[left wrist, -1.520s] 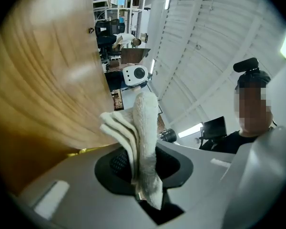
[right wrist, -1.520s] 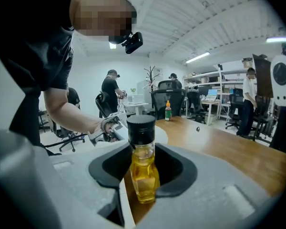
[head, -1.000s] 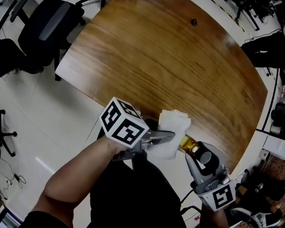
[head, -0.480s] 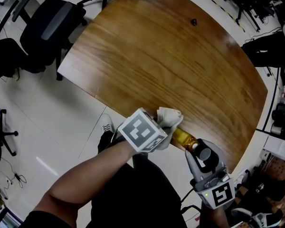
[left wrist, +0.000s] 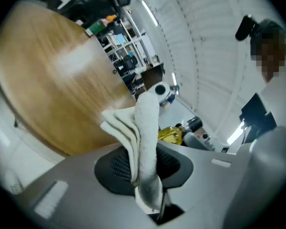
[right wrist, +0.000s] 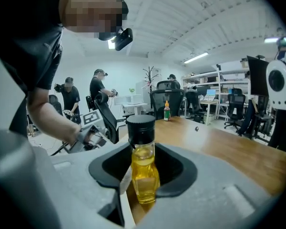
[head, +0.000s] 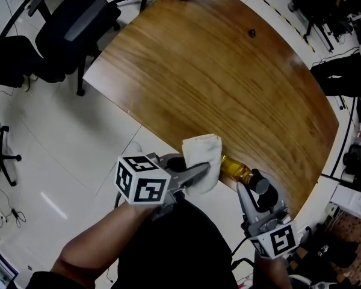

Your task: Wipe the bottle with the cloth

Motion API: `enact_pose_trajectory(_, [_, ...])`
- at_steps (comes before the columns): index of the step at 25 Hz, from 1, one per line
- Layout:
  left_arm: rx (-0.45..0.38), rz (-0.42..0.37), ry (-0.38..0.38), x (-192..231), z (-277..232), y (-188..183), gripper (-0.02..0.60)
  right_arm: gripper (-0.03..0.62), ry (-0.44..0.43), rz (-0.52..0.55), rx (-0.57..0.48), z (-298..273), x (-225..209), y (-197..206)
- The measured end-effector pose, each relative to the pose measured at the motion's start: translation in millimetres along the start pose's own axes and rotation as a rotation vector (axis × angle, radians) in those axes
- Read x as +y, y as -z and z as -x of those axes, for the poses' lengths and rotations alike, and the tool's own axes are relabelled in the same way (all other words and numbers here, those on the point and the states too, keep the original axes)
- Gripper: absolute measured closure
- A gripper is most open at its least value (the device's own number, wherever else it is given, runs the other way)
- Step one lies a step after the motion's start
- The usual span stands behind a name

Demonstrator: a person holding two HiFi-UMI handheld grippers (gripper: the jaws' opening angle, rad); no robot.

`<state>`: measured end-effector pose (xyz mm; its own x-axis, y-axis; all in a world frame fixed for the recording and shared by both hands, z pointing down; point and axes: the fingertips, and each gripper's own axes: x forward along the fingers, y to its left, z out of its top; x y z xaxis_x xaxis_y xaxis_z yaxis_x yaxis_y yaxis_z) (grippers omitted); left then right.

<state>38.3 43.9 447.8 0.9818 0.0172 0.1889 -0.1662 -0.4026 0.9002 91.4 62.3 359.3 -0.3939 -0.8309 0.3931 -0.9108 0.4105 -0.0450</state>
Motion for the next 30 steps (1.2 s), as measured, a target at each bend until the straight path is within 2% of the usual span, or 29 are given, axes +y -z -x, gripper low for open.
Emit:
enact_pose_trajectory(2, [-0.081, 0.074, 0.117, -23, 3, 16, 0.480, 0.457, -0.004, -0.018, -0.002, 3, -1, 0])
enact_pose_trajectory(3, [-0.091, 0.079, 0.169, -34, 3, 27, 0.480, 0.457, -0.013, -0.014, -0.007, 3, -1, -1])
enact_pose_trajectory(5, [-0.085, 0.030, 0.241, -52, -1, 45, 0.480, 0.457, -0.033, 0.010, -0.017, 0, -1, -1])
enact_pose_trajectory(7, [-0.142, -0.013, 0.292, -66, -6, 48, 0.480, 0.457, -0.050, 0.031, -0.019, -1, -3, 2])
enact_pose_trajectory(10, [-0.379, 0.056, 0.349, -73, -8, 28, 0.480, 0.457, -0.069, 0.036, -0.025, -1, -4, 3])
enact_pose_trajectory(12, [-0.507, 0.084, 0.361, -76, -7, 19, 0.482, 0.459, -0.070, 0.038, -0.028, -1, -3, 3])
enact_pose_trajectory(15, [-0.611, 0.083, 0.336, -75, -9, 18, 0.482, 0.459, -0.080, 0.037, -0.030, -2, 1, 0])
enact_pose_trajectory(18, [-0.661, 0.100, 0.269, -65, -19, 21, 0.482, 0.461, -0.096, 0.051, -0.029, 1, 1, 0])
enact_pose_trajectory(22, [-0.658, 0.117, 0.203, -55, -26, 25, 0.482, 0.461, -0.096, 0.049, -0.021, 1, 0, 1])
enact_pose_trajectory(30, [-0.612, 0.257, 0.015, 2, -29, 49, 0.482, 0.461, -0.110, 0.054, -0.029, -2, 6, 0])
